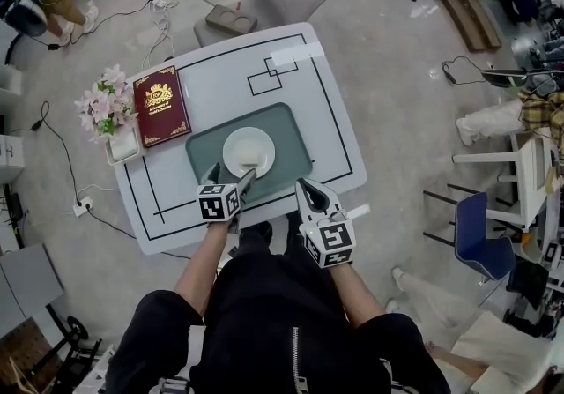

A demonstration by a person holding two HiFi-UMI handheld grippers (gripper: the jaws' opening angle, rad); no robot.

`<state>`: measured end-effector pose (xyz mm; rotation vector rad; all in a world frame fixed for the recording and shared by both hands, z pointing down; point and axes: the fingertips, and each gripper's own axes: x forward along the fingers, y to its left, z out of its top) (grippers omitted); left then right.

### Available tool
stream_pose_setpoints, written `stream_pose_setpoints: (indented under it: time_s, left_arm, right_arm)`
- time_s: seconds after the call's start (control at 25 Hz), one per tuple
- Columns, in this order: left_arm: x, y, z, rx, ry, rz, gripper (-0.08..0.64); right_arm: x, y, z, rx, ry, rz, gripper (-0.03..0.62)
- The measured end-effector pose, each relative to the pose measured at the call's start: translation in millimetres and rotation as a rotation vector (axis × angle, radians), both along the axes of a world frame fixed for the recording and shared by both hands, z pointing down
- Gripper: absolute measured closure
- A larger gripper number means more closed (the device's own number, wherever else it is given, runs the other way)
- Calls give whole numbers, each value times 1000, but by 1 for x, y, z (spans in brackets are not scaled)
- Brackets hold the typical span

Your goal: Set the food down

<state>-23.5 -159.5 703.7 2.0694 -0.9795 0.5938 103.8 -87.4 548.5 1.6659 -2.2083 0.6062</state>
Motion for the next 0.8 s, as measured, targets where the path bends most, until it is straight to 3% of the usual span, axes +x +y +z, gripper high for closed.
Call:
stream_pose_setpoints:
  time_s: [0.2, 0.48, 0.72, 0.8]
  left_arm:
    - [-12, 0, -32, 126, -11, 13, 106]
    - [-34, 1, -90, 315, 30, 13, 107]
    - [-49, 12, -114, 369, 42, 43, 120]
    - [-52, 19, -122, 393, 52, 60, 196]
  right_arm:
    - [-8, 0, -3, 12, 7, -22, 583]
    - [-30, -1, -18, 46, 11, -56, 583]
    - [-46, 1, -21, 46, 48, -70, 583]
    - [-51, 4, -23, 43, 58, -76, 583]
